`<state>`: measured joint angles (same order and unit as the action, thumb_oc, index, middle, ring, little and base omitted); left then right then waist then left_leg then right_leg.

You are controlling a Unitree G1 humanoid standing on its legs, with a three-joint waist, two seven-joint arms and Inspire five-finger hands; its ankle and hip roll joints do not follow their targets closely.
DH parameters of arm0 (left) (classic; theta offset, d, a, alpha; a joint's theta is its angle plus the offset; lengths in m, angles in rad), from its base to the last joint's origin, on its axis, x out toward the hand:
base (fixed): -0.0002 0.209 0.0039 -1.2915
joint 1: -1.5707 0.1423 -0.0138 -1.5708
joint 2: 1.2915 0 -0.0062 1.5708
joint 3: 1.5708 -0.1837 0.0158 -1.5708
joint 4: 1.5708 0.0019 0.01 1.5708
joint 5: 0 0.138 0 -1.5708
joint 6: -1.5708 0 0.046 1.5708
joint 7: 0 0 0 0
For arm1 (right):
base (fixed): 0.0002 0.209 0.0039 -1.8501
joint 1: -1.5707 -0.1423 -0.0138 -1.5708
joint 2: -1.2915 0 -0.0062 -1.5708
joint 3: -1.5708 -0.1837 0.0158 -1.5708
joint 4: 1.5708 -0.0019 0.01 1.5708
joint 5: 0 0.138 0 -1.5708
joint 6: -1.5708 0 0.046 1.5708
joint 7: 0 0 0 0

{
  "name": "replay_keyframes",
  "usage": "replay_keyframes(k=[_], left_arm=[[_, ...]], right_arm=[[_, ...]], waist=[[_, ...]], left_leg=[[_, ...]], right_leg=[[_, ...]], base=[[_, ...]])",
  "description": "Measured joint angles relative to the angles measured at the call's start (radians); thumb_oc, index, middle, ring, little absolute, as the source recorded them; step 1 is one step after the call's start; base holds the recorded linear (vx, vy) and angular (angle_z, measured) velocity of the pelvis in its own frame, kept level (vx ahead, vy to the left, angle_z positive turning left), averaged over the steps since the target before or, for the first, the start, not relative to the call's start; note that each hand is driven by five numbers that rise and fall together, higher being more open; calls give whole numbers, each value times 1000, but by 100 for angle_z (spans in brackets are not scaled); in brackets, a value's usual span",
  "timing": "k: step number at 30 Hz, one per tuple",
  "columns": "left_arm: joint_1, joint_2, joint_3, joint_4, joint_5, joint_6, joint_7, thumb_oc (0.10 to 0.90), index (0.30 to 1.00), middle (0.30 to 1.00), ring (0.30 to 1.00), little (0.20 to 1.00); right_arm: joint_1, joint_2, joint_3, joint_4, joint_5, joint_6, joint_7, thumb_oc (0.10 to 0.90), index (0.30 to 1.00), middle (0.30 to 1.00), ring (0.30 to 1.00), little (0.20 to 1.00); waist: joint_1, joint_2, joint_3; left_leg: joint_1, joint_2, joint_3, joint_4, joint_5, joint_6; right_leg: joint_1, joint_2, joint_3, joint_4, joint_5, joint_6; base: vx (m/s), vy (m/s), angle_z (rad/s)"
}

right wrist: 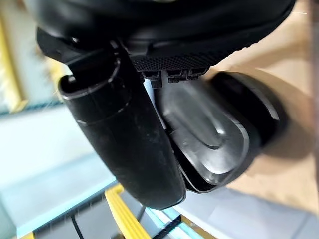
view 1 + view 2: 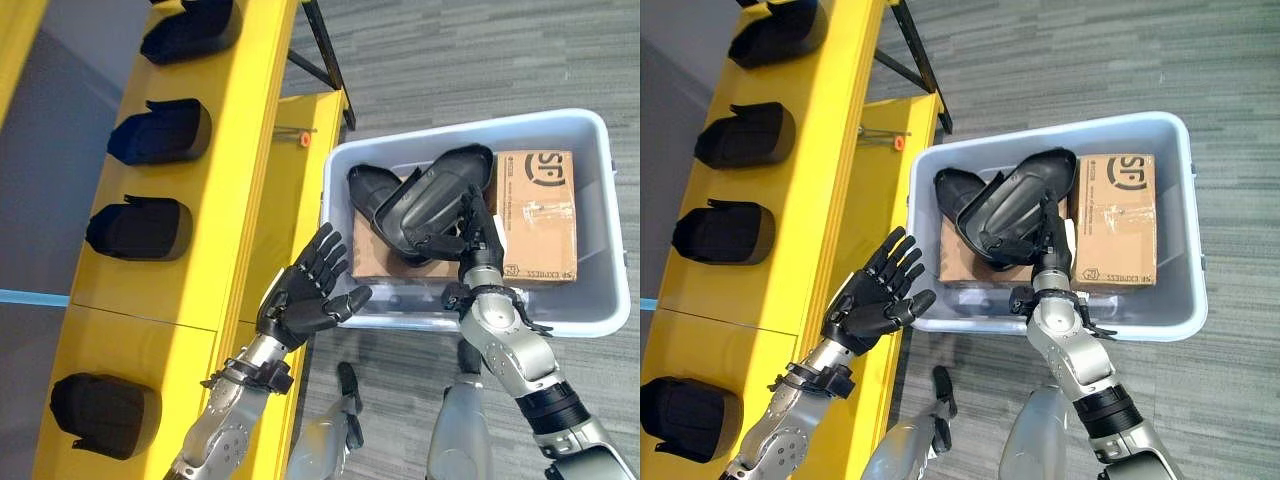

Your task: Move parts from the plastic box to the shelf.

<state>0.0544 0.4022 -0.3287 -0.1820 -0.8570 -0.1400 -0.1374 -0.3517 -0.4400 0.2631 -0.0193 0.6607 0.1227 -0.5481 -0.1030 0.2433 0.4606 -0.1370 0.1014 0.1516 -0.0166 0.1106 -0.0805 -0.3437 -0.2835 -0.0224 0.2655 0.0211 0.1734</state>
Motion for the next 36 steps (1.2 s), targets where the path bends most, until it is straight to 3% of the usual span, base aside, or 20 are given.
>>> replay_keyframes(k=[9, 19, 25, 28, 36], left_arm=[[4, -5, -24, 25, 0, -22, -29, 900, 1000, 1000, 1000, 1000], [9, -5, -24, 25, -1, -33, -52, 900, 1000, 1000, 1000, 1000], [10, -5, -24, 25, -1, -38, -66, 900, 1000, 1000, 1000, 1000], [9, -5, -25, 30, 0, -39, -69, 900, 1000, 1000, 1000, 1000], [-6, -6, -47, 82, -1, -50, -68, 900, 1000, 1000, 1000, 1000]], right_arm=[[-8, 41, 69, -14, 254, -134, 55, 900, 1000, 1000, 1000, 1000], [-13, 50, 92, -18, 295, -188, 102, 900, 1000, 1000, 1000, 1000], [-27, 74, 154, -14, 338, -194, 23, 900, 1000, 1000, 1000, 1000], [-30, 122, 133, 52, 489, -273, -8, 900, 1000, 1000, 1000, 1000], [-104, 168, 44, 274, 762, -314, -121, 900, 1000, 1000, 1000, 1000]], waist=[[6, 0, 0], [23, 0, 0], [28, 0, 0], [27, 1, 0], [28, 1, -1]], left_leg=[[-1, -13, 5, 10, -1, 4], [-27, -15, 8, 14, 8, 1], [-41, -14, 4, 16, 13, -2], [-41, -14, 3, 16, 13, -2], [-39, -13, 2, 15, 16, -6]], right_leg=[[-49, -13, 23, 94, -48, -4], [-105, -13, 40, 151, -61, -11], [-131, -14, 41, 179, -72, -19], [-134, -14, 42, 187, -75, -19], [-134, -14, 41, 190, -74, -20]], base=[[0, 8, 1], [-1, 2, -2], [0, 0, 0], [0, 0, 0], [17, -11, 1]])
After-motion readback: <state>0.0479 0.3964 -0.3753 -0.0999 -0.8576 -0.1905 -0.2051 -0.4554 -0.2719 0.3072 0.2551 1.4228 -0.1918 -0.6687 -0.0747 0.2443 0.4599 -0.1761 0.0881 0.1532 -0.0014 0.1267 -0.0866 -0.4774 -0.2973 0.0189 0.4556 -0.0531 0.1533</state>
